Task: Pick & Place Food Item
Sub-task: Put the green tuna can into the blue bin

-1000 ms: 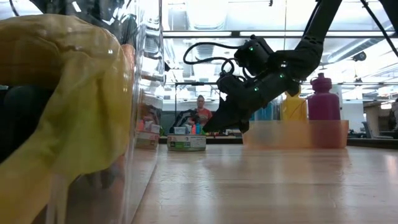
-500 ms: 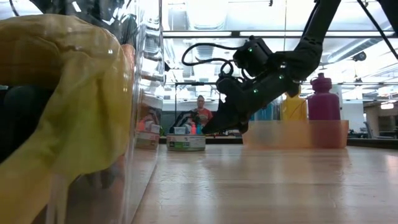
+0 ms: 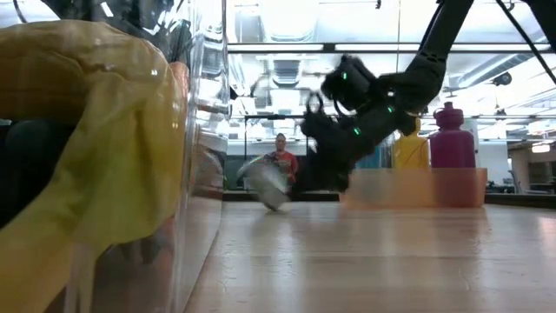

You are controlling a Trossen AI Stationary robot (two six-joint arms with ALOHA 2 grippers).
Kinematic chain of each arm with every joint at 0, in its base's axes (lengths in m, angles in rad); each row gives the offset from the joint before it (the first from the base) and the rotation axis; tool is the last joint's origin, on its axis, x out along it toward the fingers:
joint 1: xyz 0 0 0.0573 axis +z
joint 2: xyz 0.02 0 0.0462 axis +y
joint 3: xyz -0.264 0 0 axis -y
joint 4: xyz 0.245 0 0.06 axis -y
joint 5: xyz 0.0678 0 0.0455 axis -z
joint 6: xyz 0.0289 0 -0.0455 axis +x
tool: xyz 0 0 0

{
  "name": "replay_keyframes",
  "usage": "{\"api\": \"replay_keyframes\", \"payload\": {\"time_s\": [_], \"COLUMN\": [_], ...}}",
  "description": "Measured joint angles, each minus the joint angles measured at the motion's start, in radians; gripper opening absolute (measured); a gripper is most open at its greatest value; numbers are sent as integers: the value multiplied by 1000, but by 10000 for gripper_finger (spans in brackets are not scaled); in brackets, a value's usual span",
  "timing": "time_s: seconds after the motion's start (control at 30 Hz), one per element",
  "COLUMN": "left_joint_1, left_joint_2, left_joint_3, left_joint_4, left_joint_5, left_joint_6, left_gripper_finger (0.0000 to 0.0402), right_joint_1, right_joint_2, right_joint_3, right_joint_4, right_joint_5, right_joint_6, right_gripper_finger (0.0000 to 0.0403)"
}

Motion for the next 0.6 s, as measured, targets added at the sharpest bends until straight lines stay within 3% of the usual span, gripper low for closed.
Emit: {"api": "replay_keyframes", "payload": {"time_s": [0.13, 0.6], "left_joint_1": [0, 0], "left_joint_2": [0, 0], "left_joint_3": [0, 0], "left_joint_4": [0, 0], "left_joint_5": [0, 0], "left_joint_6": [0, 0], "left_gripper_finger": [259, 259], "right_joint_1": [1, 1], "right_joint_2": [-22, -24], "right_joint_3": [-4, -3], "right_joint_4": [-121, -132], "right_joint_5": [7, 9], "right_joint_6": [2, 8], "right_gripper_finger": [12, 12]}}
